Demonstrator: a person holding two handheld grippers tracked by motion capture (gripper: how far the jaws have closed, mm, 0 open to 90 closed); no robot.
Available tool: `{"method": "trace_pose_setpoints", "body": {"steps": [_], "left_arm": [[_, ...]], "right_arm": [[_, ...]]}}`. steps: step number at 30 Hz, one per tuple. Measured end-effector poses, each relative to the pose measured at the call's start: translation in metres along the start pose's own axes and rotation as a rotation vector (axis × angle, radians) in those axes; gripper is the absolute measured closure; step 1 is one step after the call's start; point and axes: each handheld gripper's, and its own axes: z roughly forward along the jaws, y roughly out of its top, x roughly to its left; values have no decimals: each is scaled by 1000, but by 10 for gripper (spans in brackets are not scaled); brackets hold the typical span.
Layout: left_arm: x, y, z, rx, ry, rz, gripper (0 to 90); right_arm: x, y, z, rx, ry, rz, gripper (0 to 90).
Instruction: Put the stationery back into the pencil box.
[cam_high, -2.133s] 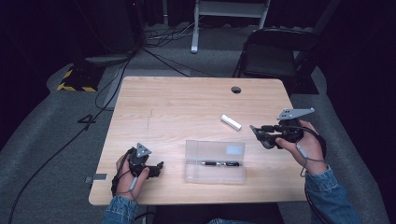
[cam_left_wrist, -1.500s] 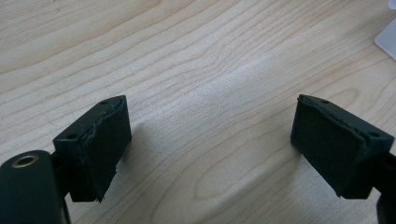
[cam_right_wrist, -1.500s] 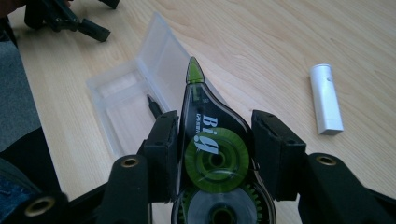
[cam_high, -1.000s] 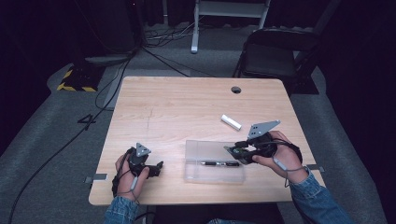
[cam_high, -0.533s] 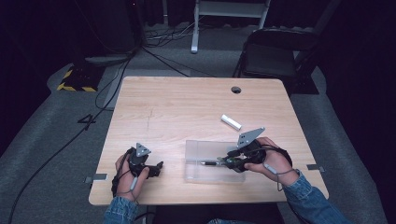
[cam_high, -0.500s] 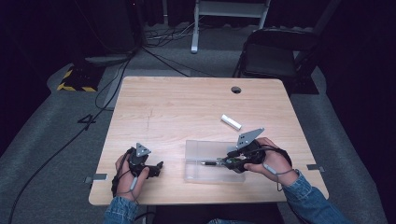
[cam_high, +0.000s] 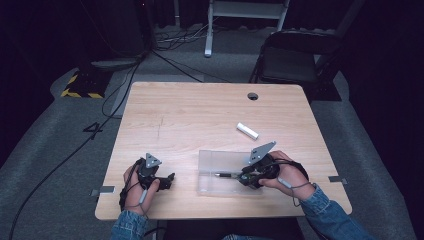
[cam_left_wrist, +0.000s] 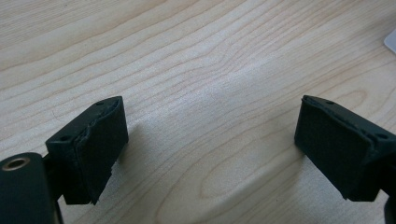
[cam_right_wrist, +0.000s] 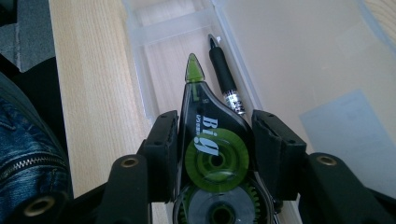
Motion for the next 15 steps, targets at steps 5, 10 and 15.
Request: {"method": "trace_pose_setpoints", "body": {"steps": [5, 10, 15], "left_arm": [[0, 0, 0, 0, 0, 0, 100], [0, 0, 0, -1, -1, -3, 100], [0, 0, 0, 0, -1, -1, 99]], "right_arm": [[1, -1, 5, 18, 22, -1, 533], [1, -3, 9, 43, 26, -11, 532], [0, -4, 12, 65, 34, -14, 531]]}}
